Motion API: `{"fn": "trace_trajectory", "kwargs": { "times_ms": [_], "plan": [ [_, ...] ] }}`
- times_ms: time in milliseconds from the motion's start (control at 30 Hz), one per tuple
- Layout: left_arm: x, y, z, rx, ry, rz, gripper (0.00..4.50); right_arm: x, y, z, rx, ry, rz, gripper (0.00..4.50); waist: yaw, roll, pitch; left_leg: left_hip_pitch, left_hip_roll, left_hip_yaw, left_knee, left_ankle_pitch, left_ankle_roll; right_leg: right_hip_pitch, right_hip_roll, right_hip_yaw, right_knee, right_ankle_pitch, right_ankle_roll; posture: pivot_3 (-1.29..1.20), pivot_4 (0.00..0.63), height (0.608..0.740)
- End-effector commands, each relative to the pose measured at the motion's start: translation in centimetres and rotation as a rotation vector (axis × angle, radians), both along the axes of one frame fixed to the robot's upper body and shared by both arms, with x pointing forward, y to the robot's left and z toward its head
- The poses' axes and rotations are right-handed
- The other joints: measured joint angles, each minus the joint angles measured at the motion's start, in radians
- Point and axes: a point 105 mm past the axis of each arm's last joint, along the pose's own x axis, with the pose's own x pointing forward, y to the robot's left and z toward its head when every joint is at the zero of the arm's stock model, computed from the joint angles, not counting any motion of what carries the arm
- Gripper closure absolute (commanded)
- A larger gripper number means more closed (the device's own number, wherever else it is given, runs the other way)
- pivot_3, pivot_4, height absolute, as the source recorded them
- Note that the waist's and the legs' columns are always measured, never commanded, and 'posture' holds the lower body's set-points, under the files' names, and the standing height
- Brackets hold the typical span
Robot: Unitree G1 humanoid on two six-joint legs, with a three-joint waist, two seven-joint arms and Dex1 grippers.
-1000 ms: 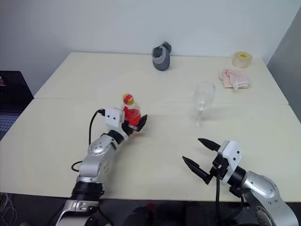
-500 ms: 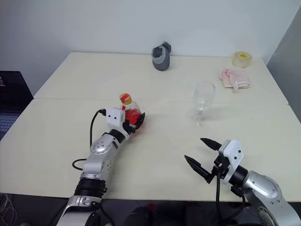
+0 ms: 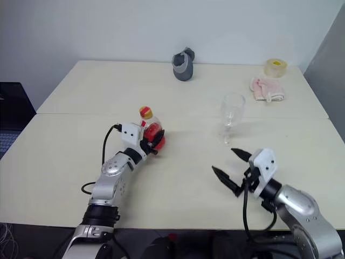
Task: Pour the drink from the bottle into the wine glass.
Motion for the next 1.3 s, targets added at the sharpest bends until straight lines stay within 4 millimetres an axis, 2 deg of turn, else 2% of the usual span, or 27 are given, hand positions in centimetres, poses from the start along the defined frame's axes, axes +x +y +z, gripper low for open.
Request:
{"fn": "trace_trajectory", "kwargs": {
  "times_ms": [33,133,267,367,500,700,1067,1100,1133,1300],
  "plan": [
    [-1.8,-2.4,2.4,0.018,-0.021,-0.207,2.74,2.7,1.8,2.9,0.021,-0.047,-0.012,0.00,-0.001,0.000,0.000,0.000,0.000,0.000,0.000,0.000,0.000,0.000,0.000,0.000,0.000,0.000,0.000,0.00,0.150,0.740],
    [-2.6,-3.3,2.9,0.049,-0.009,-0.310,2.74,4.2,3.4,5.1,0.064,-0.063,0.003,0.00,0.001,0.000,0.000,-0.001,0.000,-0.001,-0.001,0.000,0.000,-0.002,0.001,-0.001,0.002,0.001,-0.001,0.00,0.150,0.740],
    [-2.7,-4.6,3.1,0.066,-0.007,-0.402,2.74,5.2,5.7,8.1,0.135,-0.076,0.059,0.00,0.003,0.000,0.000,-0.004,0.001,-0.003,-0.002,0.000,0.000,-0.004,0.000,-0.001,0.000,0.000,-0.002,0.00,0.150,0.740],
    [-2.3,-5.6,3.0,0.071,-0.009,-0.448,2.74,5.2,7.0,9.3,0.173,-0.056,0.105,0.00,0.003,0.000,0.000,-0.016,-0.001,-0.002,0.007,0.000,0.000,-0.012,-0.001,-0.002,0.002,0.001,-0.001,0.00,0.150,0.740],
    [-2.0,-6.4,2.9,0.071,-0.013,-0.489,2.74,4.7,8.2,9.7,0.191,-0.012,0.171,0.00,0.002,0.000,0.000,-0.018,-0.002,-0.002,0.011,-0.001,0.000,-0.012,-0.002,-0.002,0.001,0.002,0.001,0.00,0.150,0.740],
    [-2.1,-7.5,3.1,0.065,-0.029,-0.539,2.74,4.6,9.0,9.8,0.170,0.018,0.211,0.00,0.001,0.000,0.000,-0.017,-0.001,-0.003,0.013,-0.001,0.001,-0.012,-0.002,-0.002,0.004,0.002,0.001,0.00,0.150,0.740],
    [-2.1,-8.0,3.8,0.068,-0.053,-0.561,2.74,4.9,9.9,9.3,0.160,0.040,0.233,0.00,-0.001,0.000,0.000,-0.017,-0.001,-0.002,0.013,-0.001,0.002,-0.013,-0.001,-0.002,0.007,0.002,0.001,0.00,0.150,0.740],
    [-2.1,-7.9,3.8,0.070,-0.053,-0.561,2.74,4.9,9.9,9.3,0.165,0.039,0.232,0.38,-0.001,0.000,0.000,-0.017,-0.001,-0.002,0.013,-0.001,0.002,-0.013,-0.001,-0.002,0.007,0.002,0.001,0.00,0.150,0.740],
    [-2.1,-7.9,3.8,0.071,-0.052,-0.561,2.74,5.0,9.9,9.4,0.171,0.037,0.231,0.55,-0.001,0.000,0.000,-0.017,-0.001,-0.002,0.013,-0.001,0.002,-0.013,-0.001,-0.002,0.007,0.002,0.001,0.00,0.150,0.740],
    [-2.0,-7.9,3.9,0.075,-0.052,-0.561,2.74,5.2,9.9,9.8,0.213,0.038,0.235,2.38,-0.001,0.000,0.000,-0.017,-0.001,-0.003,0.013,-0.001,0.002,-0.013,-0.001,-0.002,0.007,0.002,0.001,0.00,0.150,0.740]
  ]
}}
